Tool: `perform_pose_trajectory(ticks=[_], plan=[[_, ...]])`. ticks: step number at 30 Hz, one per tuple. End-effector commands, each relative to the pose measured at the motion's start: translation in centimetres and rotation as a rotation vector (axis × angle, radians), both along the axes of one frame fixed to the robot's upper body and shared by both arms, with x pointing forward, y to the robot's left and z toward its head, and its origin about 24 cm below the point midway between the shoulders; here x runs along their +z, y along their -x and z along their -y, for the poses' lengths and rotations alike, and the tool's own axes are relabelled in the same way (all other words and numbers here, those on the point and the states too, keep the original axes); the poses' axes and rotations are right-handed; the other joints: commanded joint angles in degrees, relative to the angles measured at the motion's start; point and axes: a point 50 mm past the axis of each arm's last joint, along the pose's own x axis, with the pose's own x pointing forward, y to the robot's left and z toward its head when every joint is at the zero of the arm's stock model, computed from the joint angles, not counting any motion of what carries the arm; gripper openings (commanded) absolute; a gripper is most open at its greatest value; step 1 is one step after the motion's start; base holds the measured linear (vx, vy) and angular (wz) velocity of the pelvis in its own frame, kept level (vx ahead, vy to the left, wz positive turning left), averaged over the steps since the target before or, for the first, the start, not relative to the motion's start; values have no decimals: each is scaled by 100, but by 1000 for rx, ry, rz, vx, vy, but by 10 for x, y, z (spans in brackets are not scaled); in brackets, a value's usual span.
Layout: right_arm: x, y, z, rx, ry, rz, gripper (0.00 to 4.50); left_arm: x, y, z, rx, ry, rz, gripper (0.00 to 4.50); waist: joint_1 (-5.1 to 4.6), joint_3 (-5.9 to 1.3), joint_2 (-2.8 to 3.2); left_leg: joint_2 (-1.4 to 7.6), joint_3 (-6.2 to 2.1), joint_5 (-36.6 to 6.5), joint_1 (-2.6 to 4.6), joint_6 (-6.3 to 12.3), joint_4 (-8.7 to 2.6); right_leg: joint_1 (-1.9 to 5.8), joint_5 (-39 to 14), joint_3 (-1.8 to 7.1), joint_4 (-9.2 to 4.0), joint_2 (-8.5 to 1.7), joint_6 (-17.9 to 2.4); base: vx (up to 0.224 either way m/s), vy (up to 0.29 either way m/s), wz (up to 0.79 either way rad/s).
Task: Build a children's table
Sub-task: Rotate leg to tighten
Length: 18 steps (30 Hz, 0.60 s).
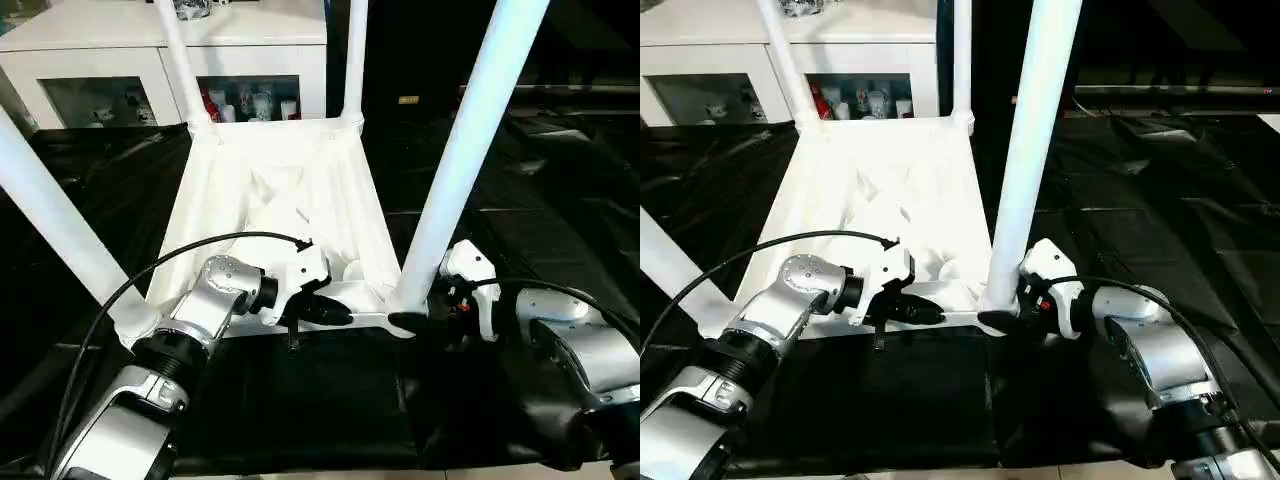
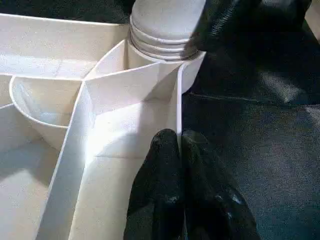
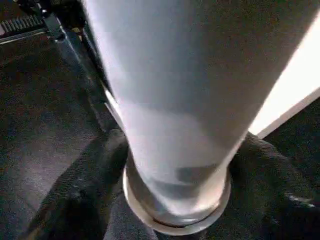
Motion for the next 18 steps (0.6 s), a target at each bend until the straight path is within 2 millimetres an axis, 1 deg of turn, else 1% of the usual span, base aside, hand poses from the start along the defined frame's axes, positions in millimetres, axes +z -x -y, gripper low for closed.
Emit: perform_pose_trajectory(ticks=[1, 3, 6, 14, 15, 16, 17, 18], plan=[[-6, 1, -5, 34, 15, -23, 289, -3, 4, 3, -29, -5, -11, 0, -1, -343, -67, 287, -102, -945, 68, 461, -396, 286, -768, 190, -282, -217, -1498, 0, 0, 0], [-8, 2, -4, 36, 26, -26, 276, -3, 4, 3, -27, -6, -10, 0, 5, -342, -62, 291, -102, -952, 70, 476, -397, 286, -811, 188, -286, -221, -1504, 0, 0, 0], [-10, 3, -4, 41, 40, -26, 263, -3, 3, 3, -26, -10, -9, 0, 2, -339, -60, 291, -103, -1029, 75, 446, -402, 283, -901, 187, -297, -219, -1490, 0, 0, 0], [-13, 4, -4, 31, 35, -26, 253, -5, 4, 2, -22, -13, -11, 0, 5, -349, -64, 287, -104, -953, 69, 478, -390, 296, -798, 186, -281, -217, -1510, 0, 0, 0], [-15, 4, -5, 13, 27, -24, 252, -6, 4, 3, -11, -15, -10, 0, 3, -348, -63, 287, -102, -952, 73, 480, -389, 293, -800, 186, -283, -216, -1511, 0, 0, 0], [-17, 3, -5, -8, 19, -22, 252, -7, 3, 3, 0, -17, -8, 0, -4, -337, -59, 283, -102, -1022, 70, 465, -397, 285, -915, 182, -300, -217, -1501, 0, 0, 0], [-25, -6, -6, -178, -15, -1, 251, -9, -5, 7, 113, -25, 18, 0, -29, -330, -69, 281, -98, -1096, 64, 423, -404, 272, -1028, 191, -310, -217, -1473, 0, 0, 0], [-25, -6, -6, -178, -15, -1, 251, -9, -5, 7, 113, -25, 18, 0, -29, -330, -69, 281, -98, -1096, 64, 423, -404, 272, -1028, 191, -310, -217, -1473, 0, 0, 0]])
